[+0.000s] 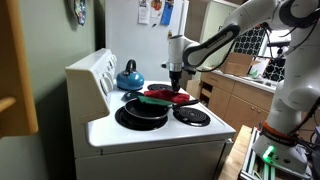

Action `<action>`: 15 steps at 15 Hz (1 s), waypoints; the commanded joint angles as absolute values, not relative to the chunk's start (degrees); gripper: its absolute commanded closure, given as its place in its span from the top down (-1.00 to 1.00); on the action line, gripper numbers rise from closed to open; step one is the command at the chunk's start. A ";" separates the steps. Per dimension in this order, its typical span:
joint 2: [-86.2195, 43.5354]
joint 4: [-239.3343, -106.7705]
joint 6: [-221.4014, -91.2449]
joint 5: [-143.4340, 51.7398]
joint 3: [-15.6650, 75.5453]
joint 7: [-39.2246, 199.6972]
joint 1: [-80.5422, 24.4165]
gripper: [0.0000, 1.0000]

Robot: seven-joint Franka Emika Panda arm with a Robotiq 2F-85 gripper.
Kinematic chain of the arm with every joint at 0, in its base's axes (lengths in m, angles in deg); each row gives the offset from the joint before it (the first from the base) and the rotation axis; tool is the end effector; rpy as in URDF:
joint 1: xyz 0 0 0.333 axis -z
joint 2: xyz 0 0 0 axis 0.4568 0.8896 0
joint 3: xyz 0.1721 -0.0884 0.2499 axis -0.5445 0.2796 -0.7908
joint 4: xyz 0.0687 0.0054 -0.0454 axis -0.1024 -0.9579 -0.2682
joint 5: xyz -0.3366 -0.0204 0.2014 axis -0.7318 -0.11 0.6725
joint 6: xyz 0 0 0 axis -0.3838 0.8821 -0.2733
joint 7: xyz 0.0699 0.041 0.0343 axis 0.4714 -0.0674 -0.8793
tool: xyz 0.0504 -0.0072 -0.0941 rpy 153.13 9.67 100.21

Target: Pick up the cutlery and put them on the red cloth, fold the red cloth from left to right, fold the red cloth from right to left

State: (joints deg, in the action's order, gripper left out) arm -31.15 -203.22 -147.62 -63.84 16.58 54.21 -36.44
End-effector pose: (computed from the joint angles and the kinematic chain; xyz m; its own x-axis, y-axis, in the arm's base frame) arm 0.5261 0.1636 0.3487 0.6091 0.7742 -0.1720 0.7905 -0.5750 0.2110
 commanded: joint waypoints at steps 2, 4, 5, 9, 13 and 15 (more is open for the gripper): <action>-28.83 -202.05 -148.36 -67.98 17.62 54.40 -36.07 -0.98; -28.51 -201.82 -150.04 -69.15 17.87 54.57 -36.02 -0.98; -28.33 -201.68 -151.21 -69.65 17.87 54.34 -36.01 -0.98; -27.65 -201.74 -154.92 -70.70 17.72 53.18 -36.06 -0.93; -27.50 -201.87 -154.90 -70.54 17.92 54.03 -36.08 -0.20; -28.47 -202.25 -154.87 -71.09 17.97 55.21 -36.30 0.12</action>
State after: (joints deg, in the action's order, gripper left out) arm -27.84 -201.92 -154.16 -69.40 17.64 53.97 -36.18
